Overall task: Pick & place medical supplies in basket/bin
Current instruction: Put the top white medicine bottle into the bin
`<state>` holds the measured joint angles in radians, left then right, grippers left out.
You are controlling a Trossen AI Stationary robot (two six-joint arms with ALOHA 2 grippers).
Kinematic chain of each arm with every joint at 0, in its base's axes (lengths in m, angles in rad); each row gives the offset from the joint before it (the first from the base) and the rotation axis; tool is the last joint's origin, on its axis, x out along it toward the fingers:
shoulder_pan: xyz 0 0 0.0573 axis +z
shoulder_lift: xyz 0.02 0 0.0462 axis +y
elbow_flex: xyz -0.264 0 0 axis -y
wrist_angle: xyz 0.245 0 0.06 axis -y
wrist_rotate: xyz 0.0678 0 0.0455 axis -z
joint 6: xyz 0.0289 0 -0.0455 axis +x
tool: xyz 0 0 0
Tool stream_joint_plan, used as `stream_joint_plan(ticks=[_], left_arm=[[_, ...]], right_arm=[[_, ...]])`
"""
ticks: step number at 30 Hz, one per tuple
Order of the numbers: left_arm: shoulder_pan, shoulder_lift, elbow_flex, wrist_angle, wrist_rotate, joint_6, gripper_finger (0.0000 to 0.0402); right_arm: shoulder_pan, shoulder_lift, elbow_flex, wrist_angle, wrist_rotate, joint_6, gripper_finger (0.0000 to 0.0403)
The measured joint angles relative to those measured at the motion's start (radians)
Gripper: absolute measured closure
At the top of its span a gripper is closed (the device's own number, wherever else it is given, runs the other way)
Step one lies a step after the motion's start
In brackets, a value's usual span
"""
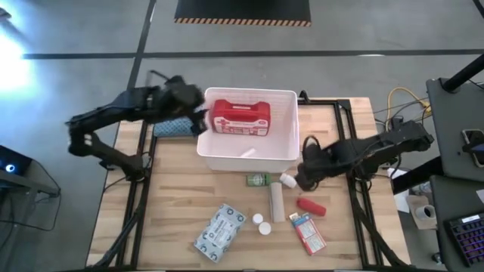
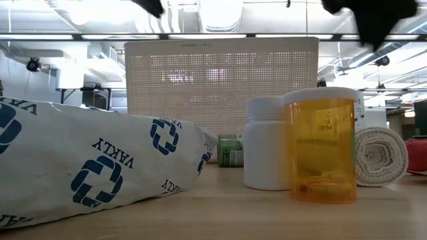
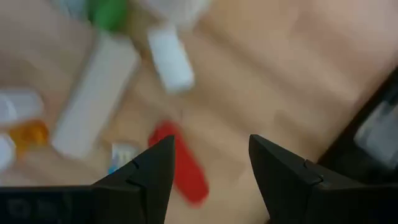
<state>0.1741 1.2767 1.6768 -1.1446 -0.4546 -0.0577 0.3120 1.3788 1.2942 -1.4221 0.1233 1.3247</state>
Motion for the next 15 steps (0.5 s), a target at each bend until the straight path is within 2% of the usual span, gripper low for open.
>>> stream_joint_plan(ticks=[4, 9, 11, 15], left_arm=[[-0.065, -0.129, -0.157, -0.025, 0.142, -0.096, 0.0237], [-0.181, -0.286, -0.418, 0.033, 0.182, -0.171, 0.0242], [-0.220, -0.333, -0.501, 0.048, 0.182, -0.232, 0.0242], [-0.277, -0.394, -0.625, 0.062, 0.177, -0.338, 0.0242]], right_arm=[[0.053, 0.007, -0.148, 0.170, -0.035, 0.014, 0.0209], [0.141, 0.008, -0.331, 0.564, 0.065, -0.201, 0.0209], [0.166, 0.013, -0.368, 0.635, 0.109, -0.255, 0.0207], [0.173, 0.030, -0.411, 0.638, 0.108, -0.305, 0.0183]])
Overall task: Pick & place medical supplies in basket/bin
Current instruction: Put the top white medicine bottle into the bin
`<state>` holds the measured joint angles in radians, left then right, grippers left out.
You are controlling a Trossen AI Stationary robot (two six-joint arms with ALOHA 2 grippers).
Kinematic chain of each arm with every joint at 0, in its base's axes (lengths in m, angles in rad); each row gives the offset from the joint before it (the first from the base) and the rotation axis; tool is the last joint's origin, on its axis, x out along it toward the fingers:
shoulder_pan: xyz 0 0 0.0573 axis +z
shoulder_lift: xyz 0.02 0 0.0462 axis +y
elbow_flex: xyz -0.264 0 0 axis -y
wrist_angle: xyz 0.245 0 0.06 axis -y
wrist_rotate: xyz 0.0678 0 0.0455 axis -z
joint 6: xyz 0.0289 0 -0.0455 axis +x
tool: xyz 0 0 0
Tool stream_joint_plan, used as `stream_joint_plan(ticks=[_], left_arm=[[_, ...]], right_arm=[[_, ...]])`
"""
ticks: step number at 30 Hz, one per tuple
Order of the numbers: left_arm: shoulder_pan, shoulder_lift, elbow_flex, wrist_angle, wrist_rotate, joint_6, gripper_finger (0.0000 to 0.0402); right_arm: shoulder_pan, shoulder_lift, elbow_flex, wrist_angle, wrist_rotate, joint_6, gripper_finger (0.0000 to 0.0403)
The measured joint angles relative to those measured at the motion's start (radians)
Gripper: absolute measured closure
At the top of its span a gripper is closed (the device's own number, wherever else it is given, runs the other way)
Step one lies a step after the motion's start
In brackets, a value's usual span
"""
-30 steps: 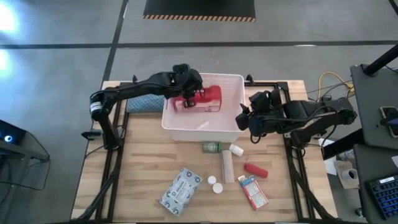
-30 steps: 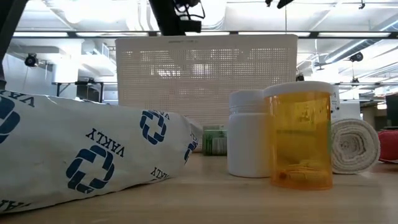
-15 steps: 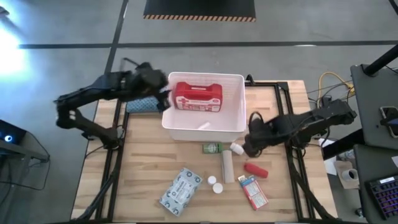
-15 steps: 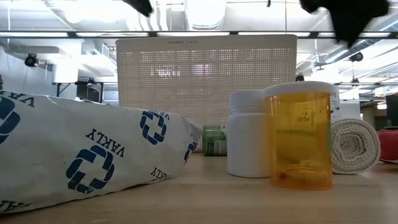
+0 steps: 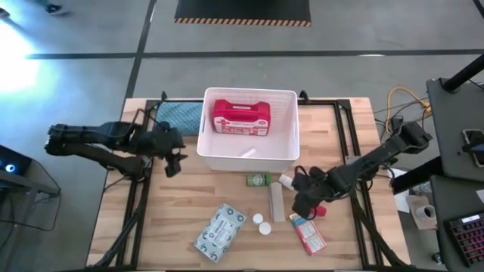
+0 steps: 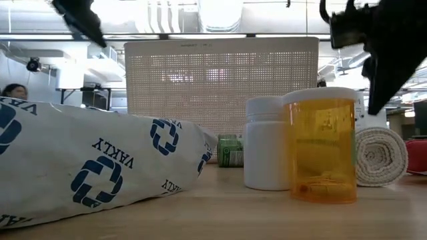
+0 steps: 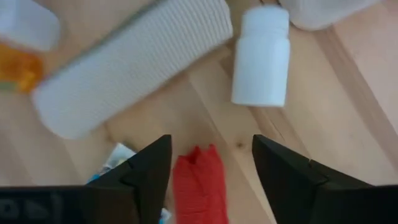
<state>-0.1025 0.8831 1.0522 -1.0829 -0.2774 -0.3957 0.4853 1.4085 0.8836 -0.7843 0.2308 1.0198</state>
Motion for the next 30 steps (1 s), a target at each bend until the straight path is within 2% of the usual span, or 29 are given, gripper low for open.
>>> stream_joint_plan(ticks=[7, 13, 17, 23, 27, 30], left_arm=[[-0.024, -0.006, -0.097, 0.005, -0.007, -0.120, 0.0242], [-0.024, 0.026, -0.100, 0.010, -0.007, -0.121, 0.0242], [-0.024, 0.050, -0.078, 0.010, -0.007, -0.122, 0.0242], [-0.024, 0.084, -0.047, 0.011, -0.007, -0.123, 0.0242], [-0.024, 0.102, -0.033, 0.011, -0.006, -0.132, 0.0242], [-0.024, 0.114, -0.027, 0.010, -0.006, -0.142, 0.0242]], right_arm=[[-0.001, 0.010, -0.074, 0.028, 0.072, 0.002, 0.0097], [0.002, 0.009, -0.116, 0.050, 0.249, 0.001, 0.0043], [0.001, 0.009, -0.150, 0.101, 0.331, -0.024, 0.0035], [0.001, 0.009, -0.288, 0.366, 0.304, 0.013, 0.0035], [-0.001, 0.008, -0.328, 0.385, 0.383, 0.073, 0.0034], [-0.002, 0.014, -0.357, 0.436, 0.399, 0.009, 0.0034]])
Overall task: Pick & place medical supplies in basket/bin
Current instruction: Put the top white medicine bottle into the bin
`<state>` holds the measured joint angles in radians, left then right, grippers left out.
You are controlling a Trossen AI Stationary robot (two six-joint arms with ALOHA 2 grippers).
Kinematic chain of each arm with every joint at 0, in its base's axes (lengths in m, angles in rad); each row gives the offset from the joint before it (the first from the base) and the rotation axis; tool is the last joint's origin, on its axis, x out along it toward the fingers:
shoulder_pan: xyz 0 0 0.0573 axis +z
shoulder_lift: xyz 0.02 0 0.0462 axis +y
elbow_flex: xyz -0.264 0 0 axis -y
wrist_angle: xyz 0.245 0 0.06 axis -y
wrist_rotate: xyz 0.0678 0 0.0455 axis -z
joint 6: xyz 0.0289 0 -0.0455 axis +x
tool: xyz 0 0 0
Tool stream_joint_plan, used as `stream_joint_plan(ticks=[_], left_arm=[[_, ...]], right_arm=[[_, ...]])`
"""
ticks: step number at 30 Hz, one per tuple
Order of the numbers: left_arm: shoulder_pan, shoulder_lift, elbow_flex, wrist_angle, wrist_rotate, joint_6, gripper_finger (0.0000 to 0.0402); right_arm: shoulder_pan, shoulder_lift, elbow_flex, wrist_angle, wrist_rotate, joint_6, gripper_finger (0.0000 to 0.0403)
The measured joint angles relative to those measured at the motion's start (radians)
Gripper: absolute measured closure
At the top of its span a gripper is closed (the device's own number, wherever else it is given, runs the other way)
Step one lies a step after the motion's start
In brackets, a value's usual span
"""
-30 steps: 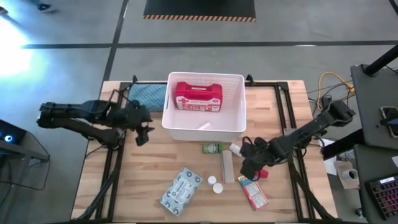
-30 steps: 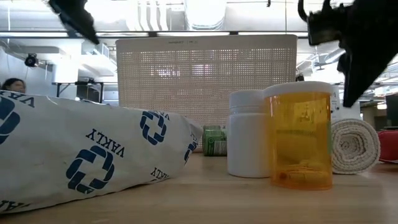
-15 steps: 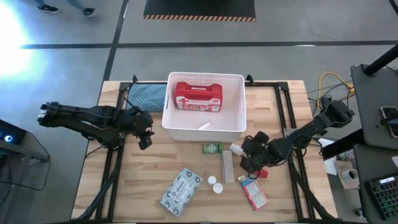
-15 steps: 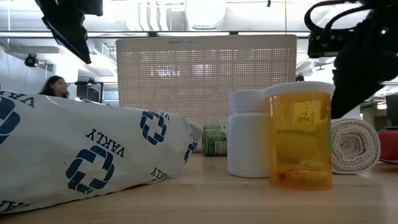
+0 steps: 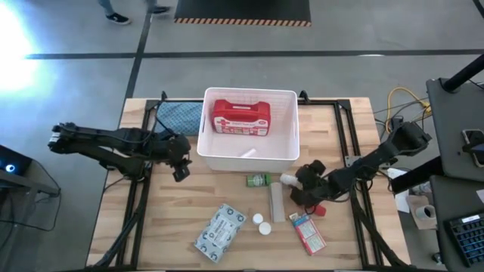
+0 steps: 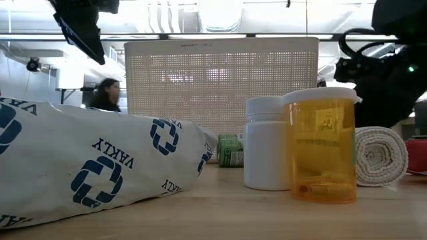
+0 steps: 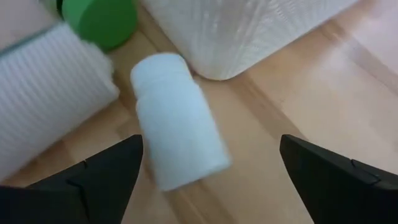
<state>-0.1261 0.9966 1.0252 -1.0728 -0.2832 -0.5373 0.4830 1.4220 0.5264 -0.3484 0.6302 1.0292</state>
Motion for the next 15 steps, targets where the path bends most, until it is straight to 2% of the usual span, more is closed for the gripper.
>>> stream_joint_plan(ticks=[4, 6, 10, 15], left_arm=[[0.000, 0.017, 0.008, 0.000, 0.000, -0.019, 0.0242], [0.000, 0.026, 0.009, 0.000, 0.001, -0.041, 0.0242], [0.000, 0.037, 0.009, 0.000, 0.002, -0.080, 0.0242], [0.000, 0.043, 0.009, 0.000, 0.002, -0.112, 0.0242]], right_arm=[[0.001, 0.030, -0.071, 0.193, -0.070, -0.089, 0.0034], [0.002, 0.057, -0.094, 0.259, -0.068, -0.097, 0.0035], [0.002, 0.081, -0.092, 0.280, -0.061, -0.115, 0.0035], [0.001, 0.067, -0.073, 0.275, -0.034, -0.292, 0.0035]])
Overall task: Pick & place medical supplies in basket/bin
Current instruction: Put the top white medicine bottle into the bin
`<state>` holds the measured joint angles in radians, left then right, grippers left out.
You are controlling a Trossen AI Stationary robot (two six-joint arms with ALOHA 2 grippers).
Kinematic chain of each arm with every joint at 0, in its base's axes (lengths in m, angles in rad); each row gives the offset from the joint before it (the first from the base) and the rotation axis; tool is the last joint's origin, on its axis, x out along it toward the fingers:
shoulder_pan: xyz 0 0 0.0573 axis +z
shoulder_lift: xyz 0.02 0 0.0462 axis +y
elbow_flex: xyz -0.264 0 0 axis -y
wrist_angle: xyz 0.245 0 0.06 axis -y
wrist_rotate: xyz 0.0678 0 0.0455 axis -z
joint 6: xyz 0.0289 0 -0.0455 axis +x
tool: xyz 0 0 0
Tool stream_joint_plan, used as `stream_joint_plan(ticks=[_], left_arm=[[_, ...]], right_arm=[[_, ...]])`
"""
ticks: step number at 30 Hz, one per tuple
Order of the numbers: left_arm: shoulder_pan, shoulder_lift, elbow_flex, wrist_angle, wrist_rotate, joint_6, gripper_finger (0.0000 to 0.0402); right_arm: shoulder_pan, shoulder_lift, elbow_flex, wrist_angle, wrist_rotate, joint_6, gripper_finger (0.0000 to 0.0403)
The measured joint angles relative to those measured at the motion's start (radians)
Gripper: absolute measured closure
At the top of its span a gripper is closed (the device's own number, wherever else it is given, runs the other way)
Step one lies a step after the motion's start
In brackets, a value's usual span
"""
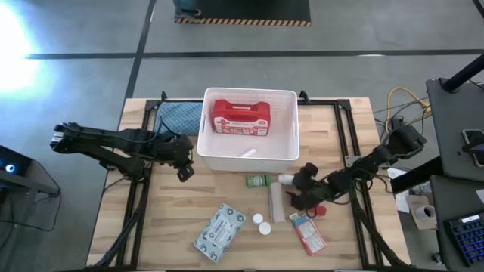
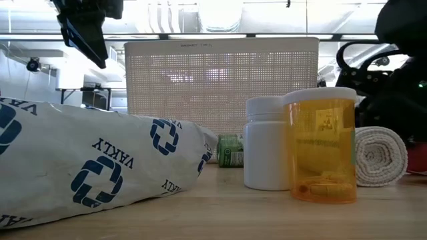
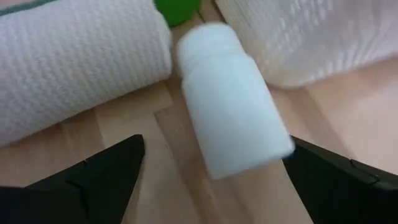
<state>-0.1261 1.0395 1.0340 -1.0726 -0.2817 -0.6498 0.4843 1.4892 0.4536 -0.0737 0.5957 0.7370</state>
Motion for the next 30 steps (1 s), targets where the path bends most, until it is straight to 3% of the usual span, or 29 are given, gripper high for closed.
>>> stream_joint_plan(ticks=[5, 10, 14, 18, 30], left_arm=[[0.000, 0.002, 0.000, 0.000, 0.000, -0.022, 0.0242], [0.000, 0.002, 0.000, 0.000, 0.000, -0.046, 0.0242], [0.000, 0.002, 0.000, 0.000, -0.001, -0.047, 0.0242], [0.000, 0.002, 0.000, 0.000, -0.002, -0.046, 0.0242], [0.000, 0.002, -0.001, 0.000, -0.003, -0.045, 0.0242]], right_arm=[[-0.001, -0.002, 0.017, -0.001, 0.011, -0.159, 0.0035], [-0.009, 0.001, 0.016, -0.002, 0.007, -0.124, 0.0035], [-0.059, 0.001, 0.015, -0.003, -0.068, -0.014, 0.0044], [-0.115, -0.001, 0.015, 0.000, -0.145, 0.051, 0.0084], [-0.135, -0.003, 0.078, -0.024, -0.177, 0.055, 0.0241]])
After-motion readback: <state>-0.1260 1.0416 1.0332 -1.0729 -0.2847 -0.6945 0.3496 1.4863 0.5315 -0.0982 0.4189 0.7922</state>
